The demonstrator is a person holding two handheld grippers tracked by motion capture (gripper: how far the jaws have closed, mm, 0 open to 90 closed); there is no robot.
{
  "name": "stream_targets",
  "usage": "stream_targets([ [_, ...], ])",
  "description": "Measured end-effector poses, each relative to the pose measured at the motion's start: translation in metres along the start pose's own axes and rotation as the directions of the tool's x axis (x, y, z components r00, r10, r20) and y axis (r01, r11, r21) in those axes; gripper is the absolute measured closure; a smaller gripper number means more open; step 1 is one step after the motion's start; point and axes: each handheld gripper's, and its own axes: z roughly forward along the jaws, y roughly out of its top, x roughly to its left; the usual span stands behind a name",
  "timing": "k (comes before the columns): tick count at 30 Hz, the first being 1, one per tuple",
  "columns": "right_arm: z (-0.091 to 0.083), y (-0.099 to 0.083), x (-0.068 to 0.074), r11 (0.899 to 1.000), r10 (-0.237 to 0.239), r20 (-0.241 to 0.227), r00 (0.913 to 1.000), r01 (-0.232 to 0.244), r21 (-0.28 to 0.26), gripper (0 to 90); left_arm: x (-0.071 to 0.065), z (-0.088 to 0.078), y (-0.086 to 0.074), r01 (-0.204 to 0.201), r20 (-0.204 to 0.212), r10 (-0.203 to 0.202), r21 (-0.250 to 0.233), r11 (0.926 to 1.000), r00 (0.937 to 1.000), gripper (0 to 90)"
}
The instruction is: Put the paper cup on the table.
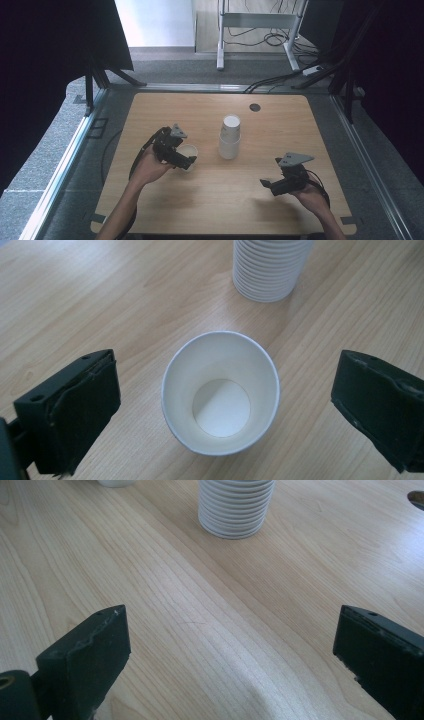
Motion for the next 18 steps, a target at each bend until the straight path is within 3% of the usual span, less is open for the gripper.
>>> stream_targets([
  [9, -0.003, -0.005, -0.001, 1.0, 0.013, 0.021, 0.9997, -0.013, 0.003, 2.0, -0.002, -0.004, -0.022, 0.036, -0.006, -0.036, -0.075, 0.9966, 0.9993, 0.0],
  [18, -0.003, -0.008, 0.0, 1.0, 0.018, 0.03, 0.9994, -0.018, 0.004, 1.9, -0.009, -0.011, -0.041, 0.07, 0.0, -0.071, -0.154, 0.9855, 0.9975, 0.0],
])
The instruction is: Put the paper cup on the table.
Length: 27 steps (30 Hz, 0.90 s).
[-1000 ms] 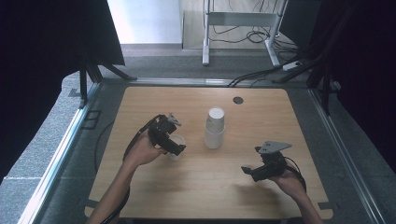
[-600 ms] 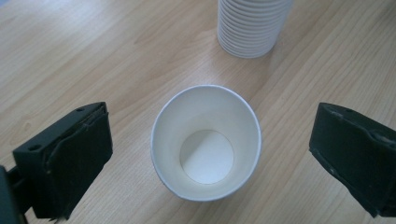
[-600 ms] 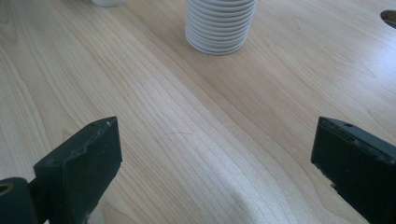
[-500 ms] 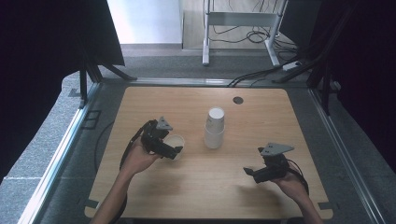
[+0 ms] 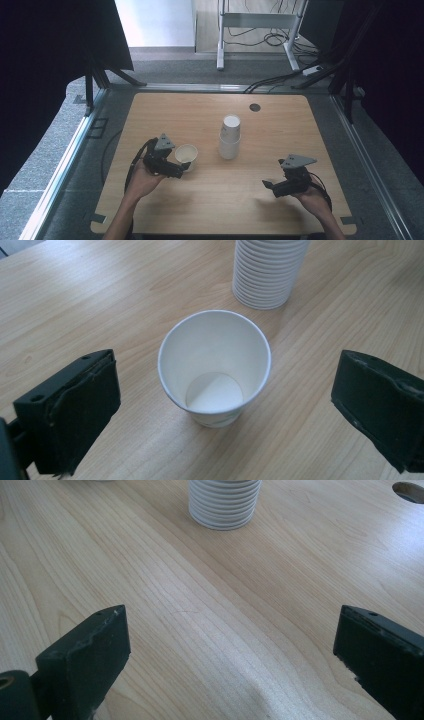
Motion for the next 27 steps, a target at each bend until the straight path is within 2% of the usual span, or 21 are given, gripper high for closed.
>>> stream_targets([
  [6, 0.002, -0.002, 0.001, 1.0, 0.009, 0.002, 1.0, -0.009, 0.004, 1.9, -0.005, -0.003, -0.013, 0.022, -0.007, -0.022, -0.04, 0.999, 0.9997, 0.0],
  [12, 0.005, -0.004, 0.002, 1.0, 0.014, 0.001, 0.9999, -0.014, 0.023, 1.9, -0.009, -0.004, -0.027, 0.06, -0.005, -0.061, -0.076, 0.9953, 0.9981, 0.0],
  [21, 0.01, -0.008, 0.003, 0.999, 0.018, 0.003, 0.9998, -0.018, 0.035, 1.7, -0.017, 0.003, -0.046, 0.079, -0.01, -0.08, -0.09, 0.9928, 0.9967, 0.0],
  [27, 0.015, -0.013, 0.003, 0.998, 0.009, 0.015, 0.9999, -0.009, 0.056, 1.6, -0.023, 0.01, -0.057, 0.094, -0.008, -0.095, -0.079, 0.9924, 0.9955, 0.0],
])
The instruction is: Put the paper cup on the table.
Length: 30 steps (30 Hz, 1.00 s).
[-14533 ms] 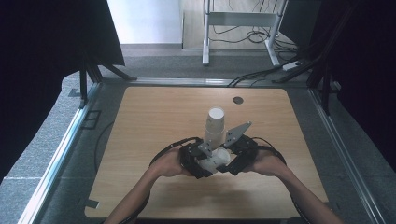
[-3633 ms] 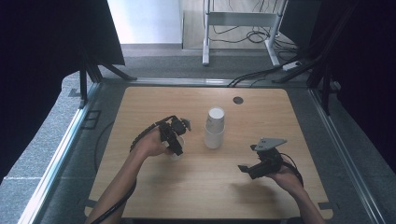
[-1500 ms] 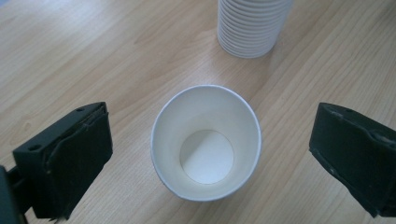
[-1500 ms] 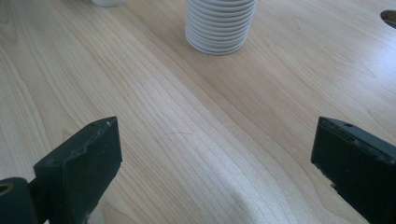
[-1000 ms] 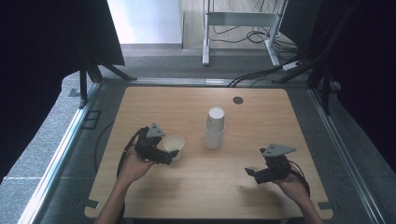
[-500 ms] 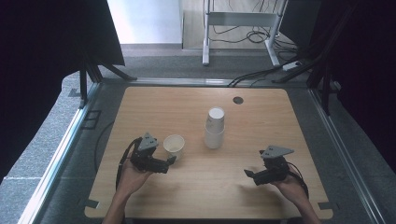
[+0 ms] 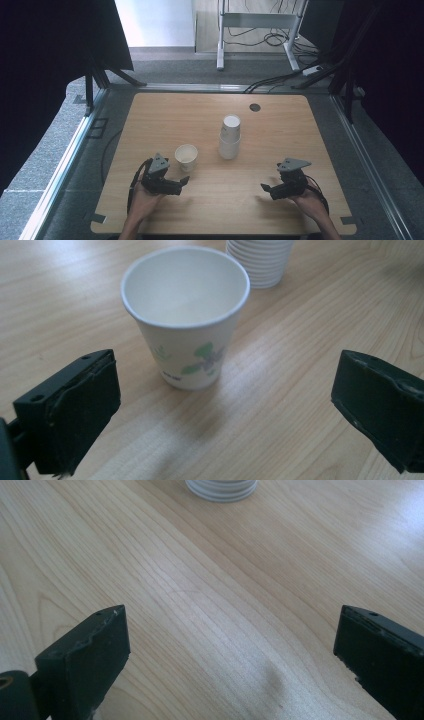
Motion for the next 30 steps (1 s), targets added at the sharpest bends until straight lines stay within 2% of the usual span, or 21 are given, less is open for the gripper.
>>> stream_targets([
  [4, 0.004, -0.003, 0.0, 1.0, 0.002, 0.001, 1.0, -0.002, 0.017, 1.3, -0.004, 0.005, -0.008, 0.005, -0.001, -0.005, 0.013, 0.9999, 1.0, 0.0],
  [17, 0.018, -0.012, 0.005, 0.998, -0.01, -0.022, 0.9997, 0.011, 0.061, 0.7, -0.02, 0.019, -0.024, -0.026, 0.001, 0.026, 0.096, 0.995, 0.9997, 0.0],
  [23, 0.025, -0.017, 0.006, 0.997, 0.001, -0.039, 0.9992, 0.002, 0.077, 0.0, -0.025, 0.026, -0.03, -0.029, 0.017, 0.027, 0.154, 0.9877, 0.9995, 0.0],
  [25, 0.026, -0.018, 0.005, 0.997, 0.014, -0.049, 0.9987, -0.01, 0.072, 0.0, -0.026, 0.029, -0.031, -0.033, 0.013, 0.031, 0.187, 0.9818, 0.9994, 0.0],
  [30, 0.028, -0.022, 0.003, 0.999, 0.038, -0.053, 0.9979, -0.036, 0.034, 0.0, -0.028, 0.032, -0.031, -0.049, 0.01, 0.048, 0.213, 0.9759, 0.9988, 0.0],
])
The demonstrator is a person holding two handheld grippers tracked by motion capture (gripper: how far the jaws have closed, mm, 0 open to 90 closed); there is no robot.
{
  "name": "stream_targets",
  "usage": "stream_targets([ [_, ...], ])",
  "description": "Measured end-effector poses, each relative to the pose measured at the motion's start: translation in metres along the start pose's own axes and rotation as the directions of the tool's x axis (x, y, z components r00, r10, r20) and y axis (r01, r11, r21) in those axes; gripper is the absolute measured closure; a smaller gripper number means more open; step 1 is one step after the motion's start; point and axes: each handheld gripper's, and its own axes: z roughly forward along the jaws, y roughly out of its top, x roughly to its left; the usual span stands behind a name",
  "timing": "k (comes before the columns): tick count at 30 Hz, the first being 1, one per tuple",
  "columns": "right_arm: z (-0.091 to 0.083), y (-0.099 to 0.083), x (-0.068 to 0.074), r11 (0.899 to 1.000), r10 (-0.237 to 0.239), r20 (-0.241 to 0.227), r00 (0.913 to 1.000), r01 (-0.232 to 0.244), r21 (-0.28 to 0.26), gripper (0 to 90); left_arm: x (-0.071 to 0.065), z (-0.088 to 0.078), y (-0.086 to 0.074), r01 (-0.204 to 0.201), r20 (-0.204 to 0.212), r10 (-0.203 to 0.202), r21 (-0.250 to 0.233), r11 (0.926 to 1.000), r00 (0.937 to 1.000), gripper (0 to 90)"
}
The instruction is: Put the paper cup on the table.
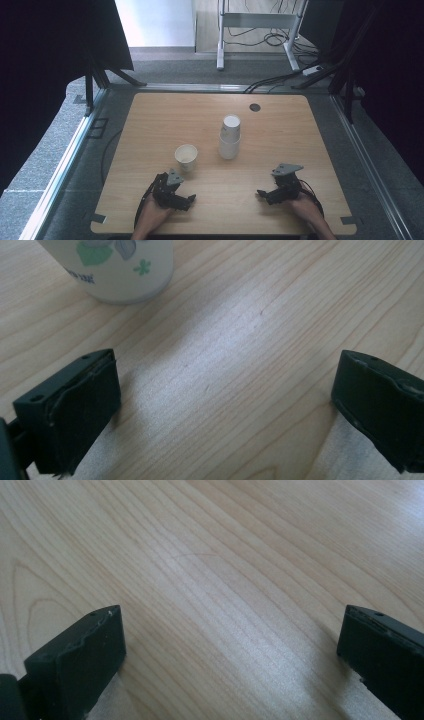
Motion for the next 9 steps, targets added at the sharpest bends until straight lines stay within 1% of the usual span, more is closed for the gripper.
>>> stream_targets([
  [9, 0.0003, -0.0004, 0.0, 1.0, -0.001, 0.002, 1.0, 0.001, -0.005, 0.0, -0.0009, -0.0002, -0.0003, 0.005, -0.008, -0.005, 0.0, 1.0, 1.0, 0.0],
])
